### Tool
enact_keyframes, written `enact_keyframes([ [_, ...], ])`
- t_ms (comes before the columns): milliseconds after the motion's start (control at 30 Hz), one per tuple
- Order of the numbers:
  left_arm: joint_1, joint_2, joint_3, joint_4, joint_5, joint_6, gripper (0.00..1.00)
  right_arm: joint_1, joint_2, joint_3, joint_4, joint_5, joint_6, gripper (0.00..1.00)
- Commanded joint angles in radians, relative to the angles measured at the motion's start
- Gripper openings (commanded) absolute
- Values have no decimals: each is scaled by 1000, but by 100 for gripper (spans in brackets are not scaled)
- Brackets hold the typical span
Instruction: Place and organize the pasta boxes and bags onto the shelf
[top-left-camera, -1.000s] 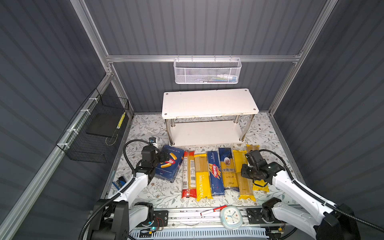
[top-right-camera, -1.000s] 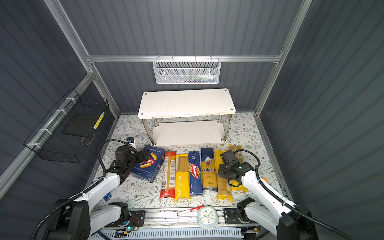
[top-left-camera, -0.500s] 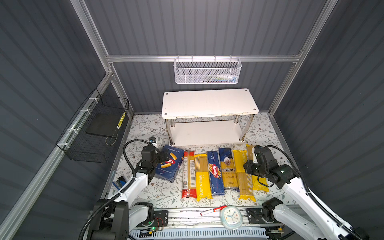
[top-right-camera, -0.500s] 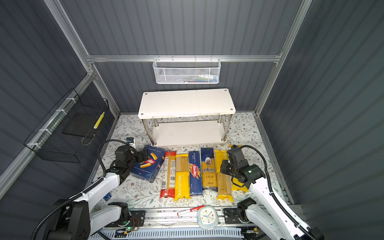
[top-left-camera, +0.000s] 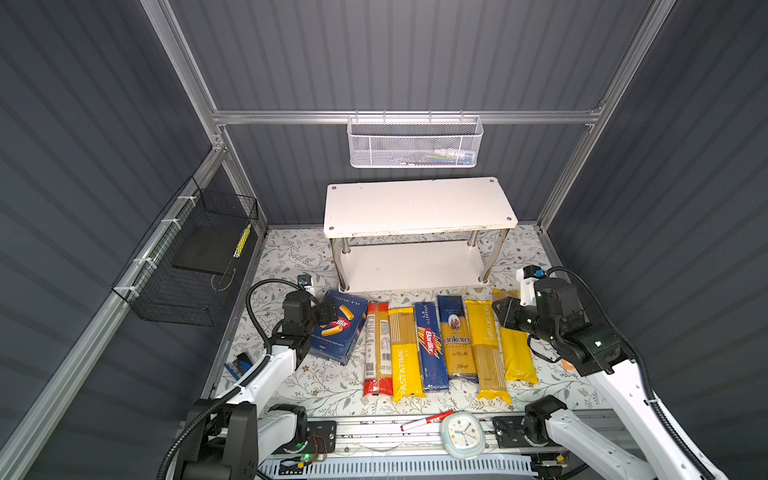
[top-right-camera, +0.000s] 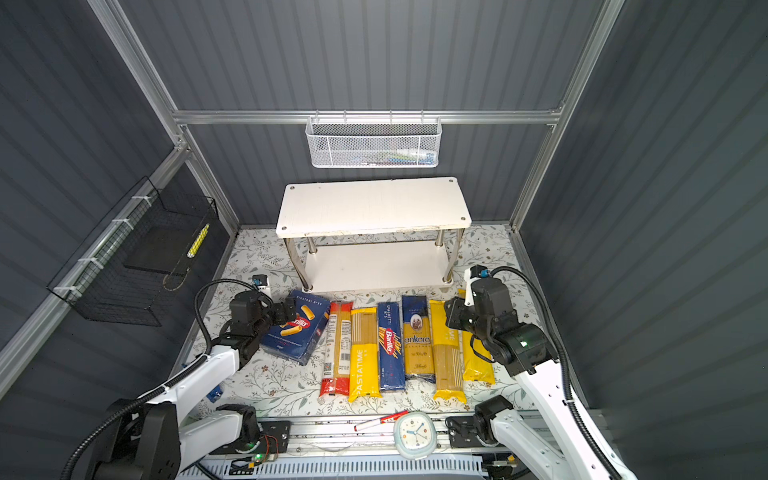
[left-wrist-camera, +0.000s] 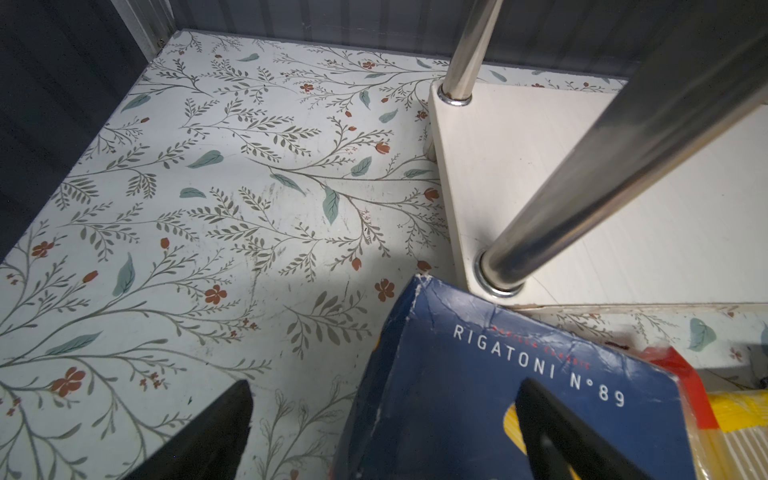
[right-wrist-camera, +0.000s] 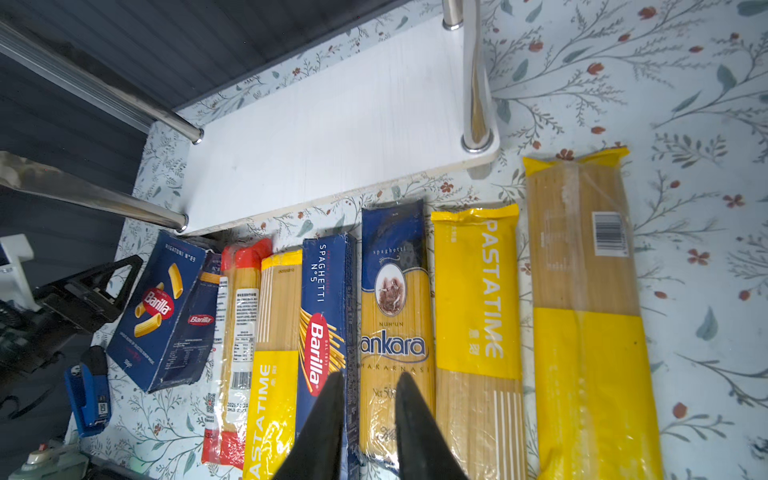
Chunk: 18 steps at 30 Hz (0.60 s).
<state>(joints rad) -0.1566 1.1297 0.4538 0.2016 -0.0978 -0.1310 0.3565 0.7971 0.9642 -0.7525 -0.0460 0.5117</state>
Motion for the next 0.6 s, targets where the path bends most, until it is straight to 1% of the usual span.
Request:
enact_keyframes([
  [0,-4,-15,16,-19,-12,2,100,-15,0,51,-24,-39,-41,0],
  [100,-4,-13,17,-19,-11,2,100,-29,2,86,-19,-63,-53,0],
  [333,-4,-8,21,-21,-10,2,100,-74,31,186,-36,-65,-113,0],
  [500,-4,-9,20,-21,-11,2,99,-111,56,207,-46,-99,-126,0],
  [533,-4,-9,20,-22,-11,2,100,-120,66,200,-54,-131,-122,5],
  [567,-4,-6,21,-24,-11,2,100,-123,85,194,-73,-163,-127,17],
])
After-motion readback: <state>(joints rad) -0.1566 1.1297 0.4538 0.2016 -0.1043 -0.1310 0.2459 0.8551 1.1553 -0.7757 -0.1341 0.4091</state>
